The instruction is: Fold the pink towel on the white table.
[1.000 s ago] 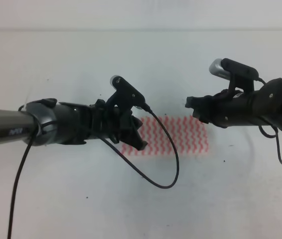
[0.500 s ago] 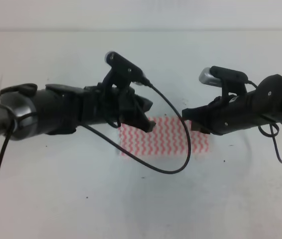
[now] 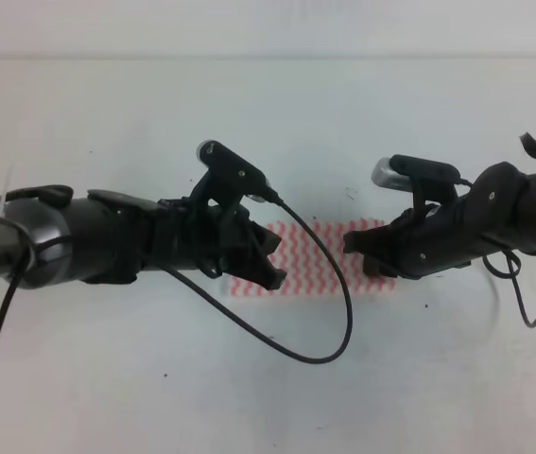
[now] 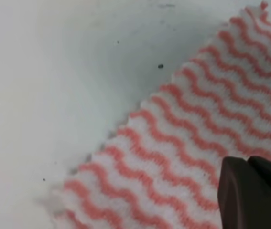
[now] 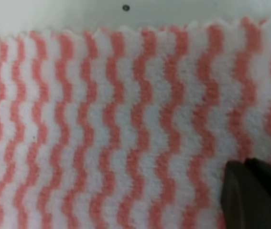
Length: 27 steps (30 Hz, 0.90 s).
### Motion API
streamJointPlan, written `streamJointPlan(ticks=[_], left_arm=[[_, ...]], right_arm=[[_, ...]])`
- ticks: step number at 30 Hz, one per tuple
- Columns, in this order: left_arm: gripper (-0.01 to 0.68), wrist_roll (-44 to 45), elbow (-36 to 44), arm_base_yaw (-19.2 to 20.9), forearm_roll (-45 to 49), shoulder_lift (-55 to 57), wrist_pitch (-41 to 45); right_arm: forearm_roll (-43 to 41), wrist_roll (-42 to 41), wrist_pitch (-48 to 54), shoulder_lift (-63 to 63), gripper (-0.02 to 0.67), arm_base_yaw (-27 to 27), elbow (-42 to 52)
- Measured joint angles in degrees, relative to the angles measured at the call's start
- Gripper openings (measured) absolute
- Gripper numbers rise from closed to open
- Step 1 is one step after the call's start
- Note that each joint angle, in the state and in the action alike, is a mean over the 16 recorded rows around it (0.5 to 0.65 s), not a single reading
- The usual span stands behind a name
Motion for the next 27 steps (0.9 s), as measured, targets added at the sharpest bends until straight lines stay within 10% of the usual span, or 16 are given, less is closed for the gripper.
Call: streamJointPlan(ticks=[27], left_arm=[[-0.005, -0.18, 0.33, 0.0, 0.56, 0.68, 0.3]], right_arm=[[-0.53, 0.01, 6.04, -0.51, -0.015, 0.0, -0.12]])
